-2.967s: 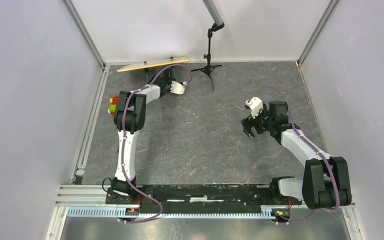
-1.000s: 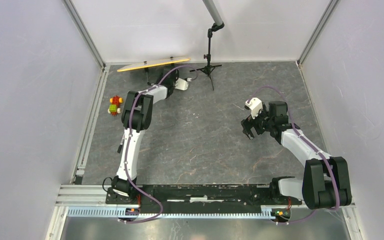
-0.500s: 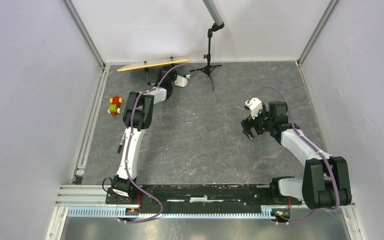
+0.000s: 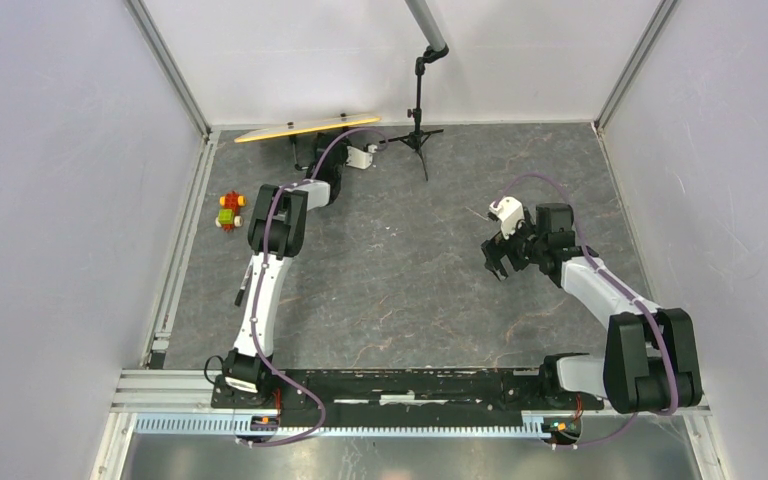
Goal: Write a sentence on the whiteboard
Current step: Move the whiteboard to the center of the board.
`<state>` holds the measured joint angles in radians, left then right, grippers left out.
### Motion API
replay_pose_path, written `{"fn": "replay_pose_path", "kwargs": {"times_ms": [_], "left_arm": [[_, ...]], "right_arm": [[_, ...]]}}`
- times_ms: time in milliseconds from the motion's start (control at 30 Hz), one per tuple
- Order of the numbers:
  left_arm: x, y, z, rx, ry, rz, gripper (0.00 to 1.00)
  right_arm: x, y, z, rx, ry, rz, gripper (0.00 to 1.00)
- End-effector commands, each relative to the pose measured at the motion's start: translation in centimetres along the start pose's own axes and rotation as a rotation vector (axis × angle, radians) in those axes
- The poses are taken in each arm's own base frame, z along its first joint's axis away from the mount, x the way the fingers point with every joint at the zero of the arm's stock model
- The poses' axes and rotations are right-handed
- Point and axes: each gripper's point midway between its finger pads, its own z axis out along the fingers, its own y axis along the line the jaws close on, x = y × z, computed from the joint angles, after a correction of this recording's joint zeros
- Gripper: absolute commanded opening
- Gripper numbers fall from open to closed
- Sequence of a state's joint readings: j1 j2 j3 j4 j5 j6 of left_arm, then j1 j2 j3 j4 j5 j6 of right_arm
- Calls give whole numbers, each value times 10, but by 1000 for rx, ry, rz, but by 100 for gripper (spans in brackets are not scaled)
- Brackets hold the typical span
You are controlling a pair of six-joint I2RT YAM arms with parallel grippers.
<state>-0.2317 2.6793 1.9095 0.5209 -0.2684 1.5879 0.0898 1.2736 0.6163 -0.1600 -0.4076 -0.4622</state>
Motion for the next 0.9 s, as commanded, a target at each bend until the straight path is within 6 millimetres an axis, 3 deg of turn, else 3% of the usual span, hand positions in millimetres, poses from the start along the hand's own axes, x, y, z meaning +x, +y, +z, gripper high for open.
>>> {"fn": "replay_pose_path", "kwargs": {"times_ms": [0,300,533,867], "left_arm": [[9,-9,7,-73,-32,-44,2],[5,-4,7,-171,-142,-9,2],[12,-8,3,-73,-245,40,2],[14,-26,22,-59,-314,80,2]], "right_arm": [[-6,-3,1,-2,-15,-14,97],[0,0,5,-20,5,-4,97],[2,3,6,-36,6,-7,97],[5,7,8,-60,15,-1,97]]}}
